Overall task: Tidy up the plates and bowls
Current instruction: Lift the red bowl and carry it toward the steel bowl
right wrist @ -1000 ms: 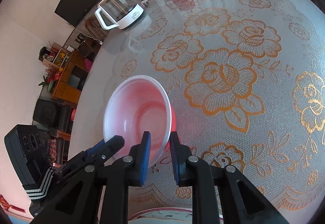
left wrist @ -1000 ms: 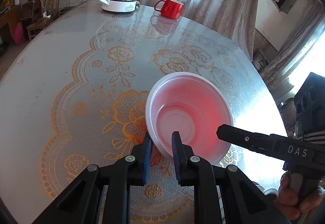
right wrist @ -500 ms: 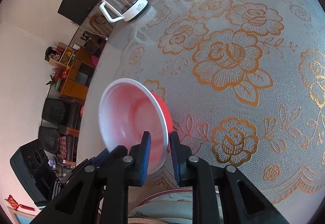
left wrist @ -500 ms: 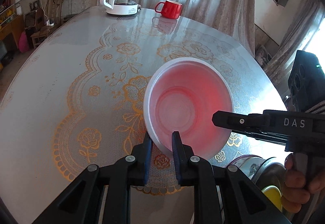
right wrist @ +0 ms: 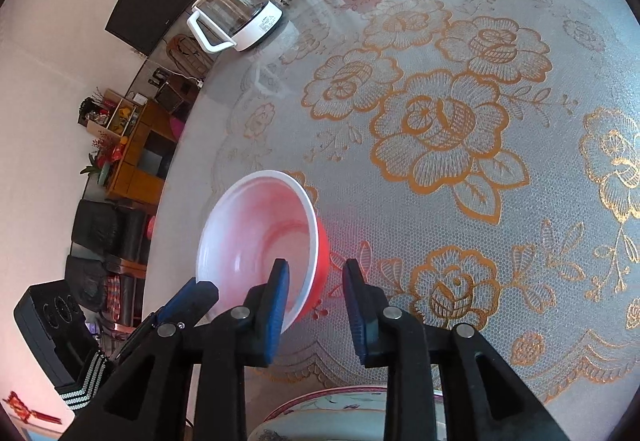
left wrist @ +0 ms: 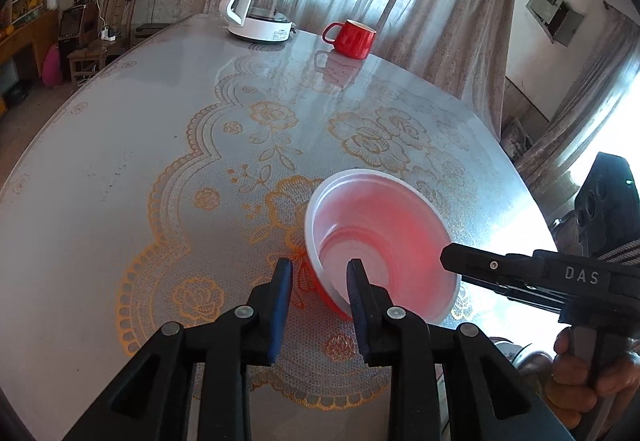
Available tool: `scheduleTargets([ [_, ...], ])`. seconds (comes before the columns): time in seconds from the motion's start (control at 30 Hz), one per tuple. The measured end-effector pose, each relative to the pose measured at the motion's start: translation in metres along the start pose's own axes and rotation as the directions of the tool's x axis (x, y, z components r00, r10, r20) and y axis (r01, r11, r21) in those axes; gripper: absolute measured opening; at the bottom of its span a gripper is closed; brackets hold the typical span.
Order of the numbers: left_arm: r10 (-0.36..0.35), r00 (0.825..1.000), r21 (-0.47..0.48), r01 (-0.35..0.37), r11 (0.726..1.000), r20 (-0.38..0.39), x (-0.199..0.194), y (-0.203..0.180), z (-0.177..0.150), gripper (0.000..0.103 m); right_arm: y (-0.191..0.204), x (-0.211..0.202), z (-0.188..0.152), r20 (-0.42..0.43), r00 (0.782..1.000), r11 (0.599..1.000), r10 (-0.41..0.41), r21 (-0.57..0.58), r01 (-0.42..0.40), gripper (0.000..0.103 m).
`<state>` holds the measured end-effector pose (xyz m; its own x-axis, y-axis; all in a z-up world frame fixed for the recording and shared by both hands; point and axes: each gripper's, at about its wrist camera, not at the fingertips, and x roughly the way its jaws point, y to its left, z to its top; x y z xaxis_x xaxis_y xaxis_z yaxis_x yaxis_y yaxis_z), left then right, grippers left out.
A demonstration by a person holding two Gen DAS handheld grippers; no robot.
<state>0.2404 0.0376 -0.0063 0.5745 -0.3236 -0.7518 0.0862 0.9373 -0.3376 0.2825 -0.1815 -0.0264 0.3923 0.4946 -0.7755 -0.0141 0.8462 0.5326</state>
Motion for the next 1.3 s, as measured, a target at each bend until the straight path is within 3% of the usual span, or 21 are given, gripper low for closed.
scheduleTargets([
  [0.07, -0.014, 1.000, 0.001, 0.014, 1.000, -0.011, 0.007, 0.000, 0.001, 0.028, 0.004, 0.000, -0.001, 0.005, 1.000, 1.000, 0.000, -0.011, 0.000, 0.028],
  [0.13, -0.022, 0.999, 0.000, 0.022, 1.000, -0.024, 0.011, -0.001, -0.001, 0.016, 0.010, 0.002, -0.003, 0.012, 1.000, 0.999, -0.015, -0.046, 0.015, 0.018],
  [0.2, -0.006, 1.000, 0.023, 0.006, 1.000, -0.012, 0.008, -0.005, -0.004, 0.015, 0.017, 0.006, -0.006, 0.006, 0.999, 0.996, -0.035, -0.081, 0.036, 0.014],
  [0.27, 0.006, 1.000, 0.028, -0.005, 1.000, -0.010, 0.004, -0.005, -0.008, 0.015, 0.022, 0.006, -0.009, 0.017, 0.998, 0.992, -0.063, -0.111, 0.065, 0.014],
  [0.77, 0.039, 0.997, 0.040, -0.042, 0.998, 0.064, -0.040, -0.002, -0.026, 0.015, 0.029, 0.005, -0.024, 0.004, 1.000, 0.996, 0.012, -0.094, -0.012, 0.013],
  [1.3, 0.017, 0.993, 0.013, -0.018, 1.000, 0.119, -0.077, 0.003, -0.039, 0.015, 0.049, -0.004, -0.042, 0.016, 0.998, 0.990, 0.061, -0.128, -0.058, 0.013],
])
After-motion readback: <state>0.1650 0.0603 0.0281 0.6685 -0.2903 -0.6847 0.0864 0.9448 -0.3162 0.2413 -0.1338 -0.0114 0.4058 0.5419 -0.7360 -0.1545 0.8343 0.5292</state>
